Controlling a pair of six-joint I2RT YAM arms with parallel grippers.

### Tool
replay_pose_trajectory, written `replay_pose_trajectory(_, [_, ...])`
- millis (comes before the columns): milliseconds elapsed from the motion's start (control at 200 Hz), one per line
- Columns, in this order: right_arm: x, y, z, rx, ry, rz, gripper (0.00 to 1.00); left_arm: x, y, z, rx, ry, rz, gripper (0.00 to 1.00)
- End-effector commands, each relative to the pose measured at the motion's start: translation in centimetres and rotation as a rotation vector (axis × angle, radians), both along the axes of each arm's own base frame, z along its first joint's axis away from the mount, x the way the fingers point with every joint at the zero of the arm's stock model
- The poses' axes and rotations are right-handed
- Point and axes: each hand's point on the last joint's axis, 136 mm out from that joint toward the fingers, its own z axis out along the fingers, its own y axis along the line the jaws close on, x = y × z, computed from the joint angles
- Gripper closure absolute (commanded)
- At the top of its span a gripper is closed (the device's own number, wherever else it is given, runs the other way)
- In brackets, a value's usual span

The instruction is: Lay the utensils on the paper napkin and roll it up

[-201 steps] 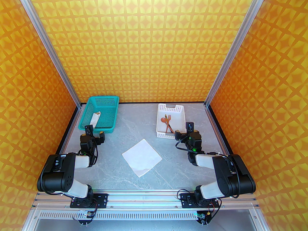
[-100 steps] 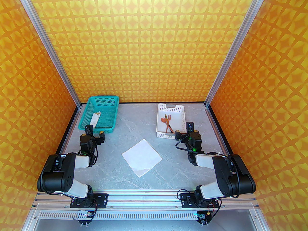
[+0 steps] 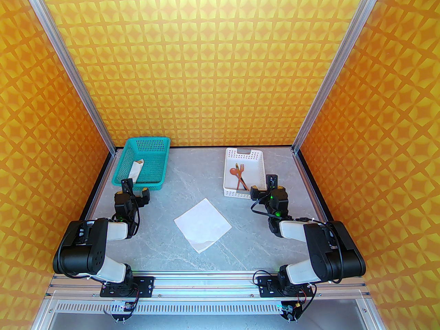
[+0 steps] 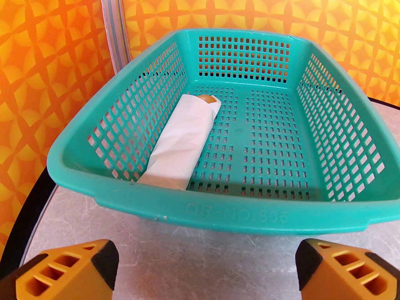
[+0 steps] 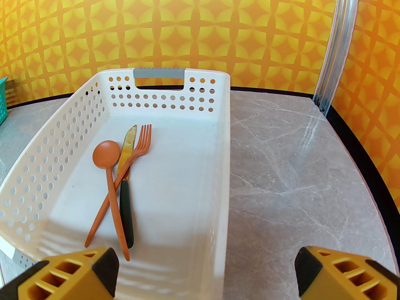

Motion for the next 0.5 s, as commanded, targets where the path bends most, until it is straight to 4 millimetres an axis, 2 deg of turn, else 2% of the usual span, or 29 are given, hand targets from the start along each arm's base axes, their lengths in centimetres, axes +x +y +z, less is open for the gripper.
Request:
replay_pose_trajectory(0, [-0.6,-0.6,1.6,0.007,-0.04,-0.032,0.01,0.7,-0.3,1.0,-0.001,-0.02,-0.012,0.01])
replay_pose_trajectory(240, [-1.2,-0.6,2.5,0.015,-0.039,-0.031,0.02,0.1,-0.3,2.4,0.004,-0.033,-0.015,0.01])
replay_pose_trajectory(380, [-2.4,-1.2,3.8,0.061,-0.027,-0.082,0.01,-1.6,-0.5,4.7,-0.047,-0.02,-0.008,0.01])
replay_pose_trajectory(465, [-3.3,-1.4,5.0,0.113,0.004,-0.108,0.02,-2.7,-1.4,6.1,-0.128,0.028,-0.028,0.01])
replay_pose_trajectory(495, [-3.7,-1.4,5.2,0.128,0.017,-0.11,0.01,-3.2,-1.8,7.5,-0.158,0.019,-0.039,0.01])
